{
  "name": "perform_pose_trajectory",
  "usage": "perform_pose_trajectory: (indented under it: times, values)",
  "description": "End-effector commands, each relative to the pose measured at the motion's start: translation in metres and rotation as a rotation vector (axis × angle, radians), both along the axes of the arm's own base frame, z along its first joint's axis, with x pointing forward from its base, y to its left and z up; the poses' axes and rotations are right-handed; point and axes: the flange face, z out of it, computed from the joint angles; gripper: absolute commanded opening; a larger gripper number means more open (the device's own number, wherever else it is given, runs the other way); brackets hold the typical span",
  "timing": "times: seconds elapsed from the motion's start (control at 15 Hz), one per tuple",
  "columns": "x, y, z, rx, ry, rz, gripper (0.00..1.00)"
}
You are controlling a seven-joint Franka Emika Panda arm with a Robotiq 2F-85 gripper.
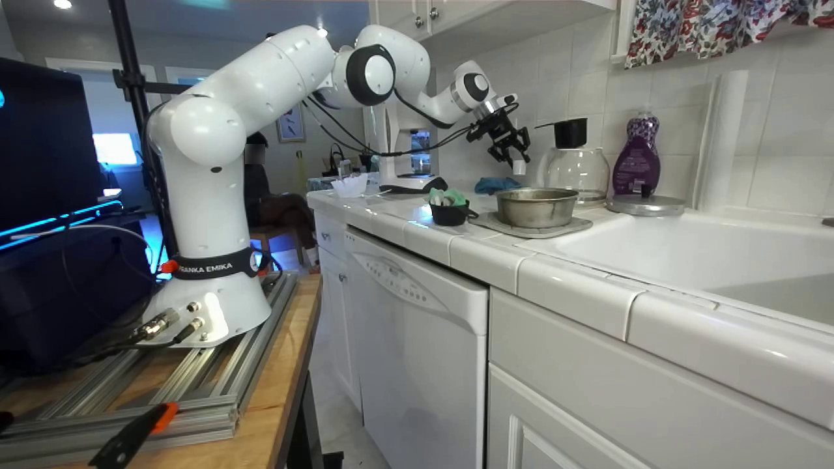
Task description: Put the coffee pod in the black measuring cup.
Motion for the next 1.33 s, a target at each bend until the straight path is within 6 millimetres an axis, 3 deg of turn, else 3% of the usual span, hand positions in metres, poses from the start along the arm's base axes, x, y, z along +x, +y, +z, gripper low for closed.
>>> perform_pose_trajectory:
  times: [0.0, 0.4, 0.67, 1.27]
  values:
    - [-0.001, -0.001, 0.004, -0.063, -0.050, -0.048, 0.26]
    - [-0.009, -0.006, 0.000, -0.305, -0.045, -0.054, 0.26]
    - [-0.018, 0.002, 0.003, -0.463, -0.046, -0.016, 0.26]
    - [-0.047, 0.011, 0.046, -0.884, 0.016, 0.065, 0.26]
